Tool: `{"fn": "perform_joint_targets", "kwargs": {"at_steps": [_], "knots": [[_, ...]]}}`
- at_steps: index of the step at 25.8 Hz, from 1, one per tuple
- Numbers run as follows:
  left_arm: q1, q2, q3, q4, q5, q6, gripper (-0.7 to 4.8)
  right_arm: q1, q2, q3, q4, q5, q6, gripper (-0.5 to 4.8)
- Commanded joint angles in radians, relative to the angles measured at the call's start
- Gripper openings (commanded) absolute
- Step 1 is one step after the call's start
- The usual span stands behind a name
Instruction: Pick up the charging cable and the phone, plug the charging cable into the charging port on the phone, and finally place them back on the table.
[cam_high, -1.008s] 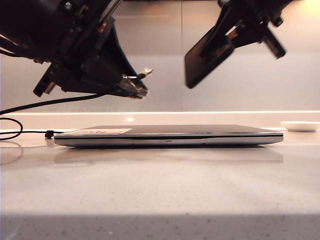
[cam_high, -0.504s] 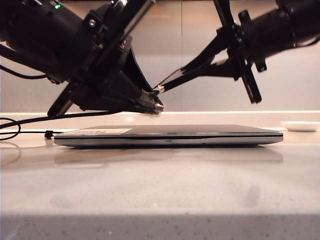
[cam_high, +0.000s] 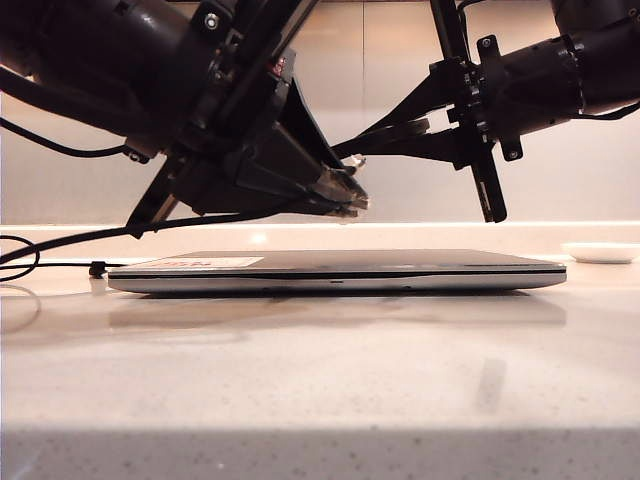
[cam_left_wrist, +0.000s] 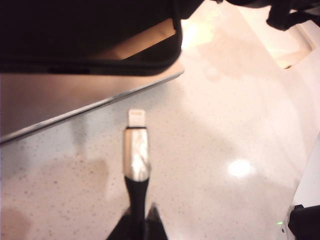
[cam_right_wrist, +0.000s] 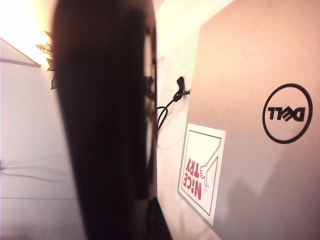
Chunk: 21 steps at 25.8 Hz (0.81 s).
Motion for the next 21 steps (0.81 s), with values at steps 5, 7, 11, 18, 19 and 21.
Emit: {"fn": "perform_joint_targets", "kwargs": {"at_steps": [5,7,11,18,19,21], "knots": [[0.0,-0.002,0.001,0.003,0.003,-0.003,-0.06,-0.02,-0.007,0.007,0.045,-0.055,-0.01,-0.06],[0.0,-0.002,0.001,0.005,0.003,-0.003,-0.06,-0.03,-0.007,0.007,0.05,-0.073,-0.013,-0.06],[0.0,-0.002,0.001,0.006,0.003,-0.005,-0.06,-0.039,-0.006,0.007,0.05,-0.116,-0.026,-0.06],[0.0,-0.002,0.001,0.024,0.003,-0.048,-0.06,-0.039,-0.006,0.007,0.05,-0.142,-0.04,-0.06],[0.0,-0.002,0.001,0.023,0.003,-0.048,-0.06,-0.04,-0.006,0.007,0.05,-0.142,-0.051,-0.06],[0.0,-0.002,0.001,0.024,0.003,-0.048,-0.06,-0.04,-0.006,0.007,0.048,-0.142,-0.064,-0.06]]}}
